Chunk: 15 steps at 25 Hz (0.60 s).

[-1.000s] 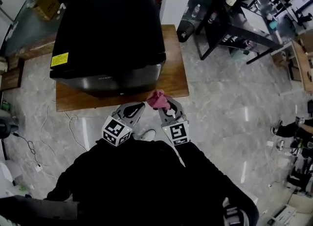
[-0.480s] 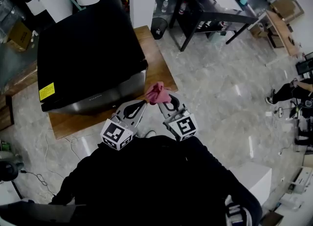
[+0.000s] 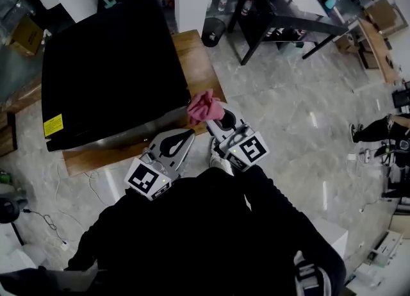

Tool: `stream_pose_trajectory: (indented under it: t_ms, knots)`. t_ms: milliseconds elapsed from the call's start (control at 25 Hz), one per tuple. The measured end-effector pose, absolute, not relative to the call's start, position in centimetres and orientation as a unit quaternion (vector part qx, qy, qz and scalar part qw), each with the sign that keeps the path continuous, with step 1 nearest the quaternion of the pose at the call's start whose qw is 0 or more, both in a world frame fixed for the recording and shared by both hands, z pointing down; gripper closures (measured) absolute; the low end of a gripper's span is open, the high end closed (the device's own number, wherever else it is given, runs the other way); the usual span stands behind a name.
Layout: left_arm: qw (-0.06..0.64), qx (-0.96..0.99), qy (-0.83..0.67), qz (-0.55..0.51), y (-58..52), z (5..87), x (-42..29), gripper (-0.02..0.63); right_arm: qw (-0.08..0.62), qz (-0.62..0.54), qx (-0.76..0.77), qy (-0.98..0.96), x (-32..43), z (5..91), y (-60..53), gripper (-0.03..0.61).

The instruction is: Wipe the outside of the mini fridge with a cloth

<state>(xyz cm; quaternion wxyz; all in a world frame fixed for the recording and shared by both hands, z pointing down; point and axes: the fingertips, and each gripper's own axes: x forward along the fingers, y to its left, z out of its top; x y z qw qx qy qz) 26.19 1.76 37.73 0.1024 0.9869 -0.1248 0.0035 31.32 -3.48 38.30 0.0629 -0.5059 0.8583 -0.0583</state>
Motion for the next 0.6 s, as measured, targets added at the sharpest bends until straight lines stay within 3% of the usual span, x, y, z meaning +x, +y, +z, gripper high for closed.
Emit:
stream_pose_trajectory:
  t_ms: [400, 600]
  knots:
    - [0.09, 0.956, -0.281, -0.009, -3.9, 36.9, 34.8, 0.607, 0.103, -0.092, -0.31, 0.941, 34.1, 38.0, -11.4, 0.491]
    - [0.086, 0.934, -0.348, 0.004, -4.1, 37.8, 35.8, 0.607, 0.136, -0.089, -0.259, 0.952, 33.8, 38.3, -11.1, 0.491]
